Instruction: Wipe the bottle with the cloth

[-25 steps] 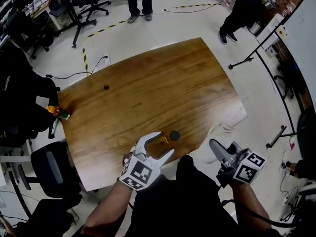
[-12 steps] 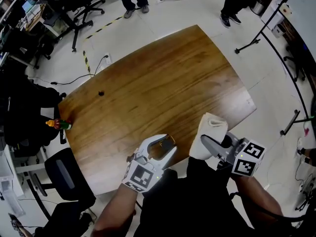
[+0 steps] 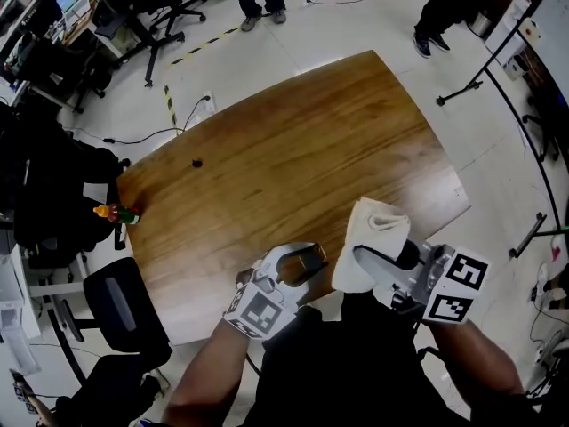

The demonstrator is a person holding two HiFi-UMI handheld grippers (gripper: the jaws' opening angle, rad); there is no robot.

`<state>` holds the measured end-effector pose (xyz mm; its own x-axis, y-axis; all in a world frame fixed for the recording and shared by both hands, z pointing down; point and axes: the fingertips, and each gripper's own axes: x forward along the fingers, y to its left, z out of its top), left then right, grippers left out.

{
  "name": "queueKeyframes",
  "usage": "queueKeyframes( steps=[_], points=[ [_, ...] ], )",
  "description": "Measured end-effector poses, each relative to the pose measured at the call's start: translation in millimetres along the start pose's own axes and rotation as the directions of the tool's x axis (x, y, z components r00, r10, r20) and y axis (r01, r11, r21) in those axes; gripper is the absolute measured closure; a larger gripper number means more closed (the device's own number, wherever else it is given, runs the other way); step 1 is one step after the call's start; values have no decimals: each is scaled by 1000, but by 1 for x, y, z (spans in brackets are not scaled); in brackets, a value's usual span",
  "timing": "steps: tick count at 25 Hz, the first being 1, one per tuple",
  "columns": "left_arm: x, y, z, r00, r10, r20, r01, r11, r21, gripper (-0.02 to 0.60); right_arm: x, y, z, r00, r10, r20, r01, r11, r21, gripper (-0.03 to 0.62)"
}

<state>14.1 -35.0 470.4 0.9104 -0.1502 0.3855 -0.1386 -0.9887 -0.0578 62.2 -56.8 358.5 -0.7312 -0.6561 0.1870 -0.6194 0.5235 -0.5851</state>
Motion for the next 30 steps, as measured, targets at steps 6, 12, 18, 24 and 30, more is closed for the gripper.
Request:
queueKeyframes(
  steps=[6, 12, 18, 24, 30],
  points=[
    [-3, -3, -4, 1000, -31, -1, 31, 999, 24, 410, 75, 51, -4, 992, 98, -74, -115, 954, -275, 522],
    [-8, -2, -5, 999, -50, 9, 50, 998, 26, 410, 89, 42, -37, 978, -38, -205, -73, 859, -507, 522],
    [-12, 2, -5, 998, -59, 15, 58, 998, 30, 408, 91, 38, -35, 987, -23, -157, -63, 849, -525, 522],
    [-9, 0, 5, 999, -50, 6, 49, 998, 32, 408, 66, -10, -27, 998, -58, -25, 47, 949, -312, 522],
    [-13, 5, 7, 998, -66, -24, 67, 997, 33, 408, 23, -83, -14, 971, -205, 121, 208, 978, -12, 522]
  ],
)
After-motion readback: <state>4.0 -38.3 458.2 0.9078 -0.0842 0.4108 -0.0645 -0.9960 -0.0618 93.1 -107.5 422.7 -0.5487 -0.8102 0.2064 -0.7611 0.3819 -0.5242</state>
